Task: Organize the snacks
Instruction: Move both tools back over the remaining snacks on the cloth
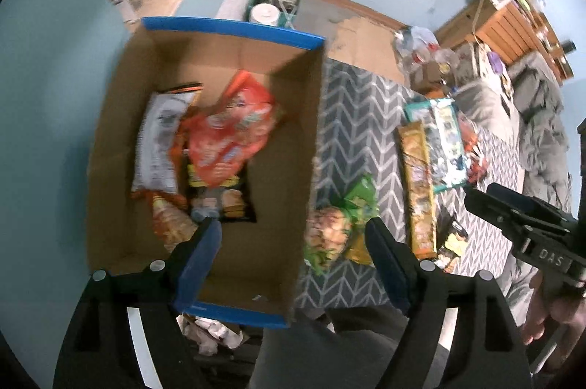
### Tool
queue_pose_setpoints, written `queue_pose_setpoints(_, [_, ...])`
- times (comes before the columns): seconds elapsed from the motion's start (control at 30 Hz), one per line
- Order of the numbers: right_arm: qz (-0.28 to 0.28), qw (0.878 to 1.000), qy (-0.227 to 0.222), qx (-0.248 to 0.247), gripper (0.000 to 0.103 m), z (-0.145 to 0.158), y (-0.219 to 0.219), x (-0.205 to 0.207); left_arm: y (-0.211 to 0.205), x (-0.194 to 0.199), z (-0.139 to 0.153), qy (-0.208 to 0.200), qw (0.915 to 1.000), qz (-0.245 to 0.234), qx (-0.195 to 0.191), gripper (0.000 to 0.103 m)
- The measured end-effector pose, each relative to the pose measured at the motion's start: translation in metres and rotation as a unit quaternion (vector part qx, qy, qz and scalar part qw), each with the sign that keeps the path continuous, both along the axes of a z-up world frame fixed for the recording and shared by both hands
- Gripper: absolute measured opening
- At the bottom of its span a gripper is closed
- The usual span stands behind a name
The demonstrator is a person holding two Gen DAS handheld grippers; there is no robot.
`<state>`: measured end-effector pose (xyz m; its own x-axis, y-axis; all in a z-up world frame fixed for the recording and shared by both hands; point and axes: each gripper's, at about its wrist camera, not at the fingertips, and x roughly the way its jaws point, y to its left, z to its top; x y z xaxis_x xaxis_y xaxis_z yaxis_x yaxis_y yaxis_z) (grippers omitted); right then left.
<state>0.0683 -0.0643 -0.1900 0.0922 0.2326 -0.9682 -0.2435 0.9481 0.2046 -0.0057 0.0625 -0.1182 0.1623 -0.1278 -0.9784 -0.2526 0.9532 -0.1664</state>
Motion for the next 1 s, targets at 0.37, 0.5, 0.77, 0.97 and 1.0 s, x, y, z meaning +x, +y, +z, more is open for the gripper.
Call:
queue_pose_setpoints(0.37, [-0.107,0.993,0.047,-0.028,0.07,-0.038,-0.102,-0.021,-0.078,0.021,-0.016,0.021,0.9964,-0.082,-0.007,0.082])
queue_pose_setpoints(0.5, [-0.134,0.989,0.06,-0.032,0.07,-0.049,-0.128,-0.031,-0.103,0.026,-0.024,0.03,0.9937,-0.108,-0.003,0.082])
queue_pose_setpoints(0.77, [-0.172,0.982,0.074,-0.034,0.071,-0.072,-0.164,-0.046,-0.137,0.037,-0.049,0.057,0.9895,-0.132,-0.005,0.088])
queue_pose_setpoints(0.97, [-0.202,0.975,0.088,-0.032,0.071,-0.104,-0.18,-0.053,-0.152,0.037,-0.069,0.07,0.9893,-0.127,-0.013,0.089])
queue_pose_setpoints(1.0, [-0.207,0.974,0.09,-0.028,0.071,-0.11,-0.182,-0.055,-0.154,0.037,-0.071,0.071,0.9894,-0.126,-0.013,0.089])
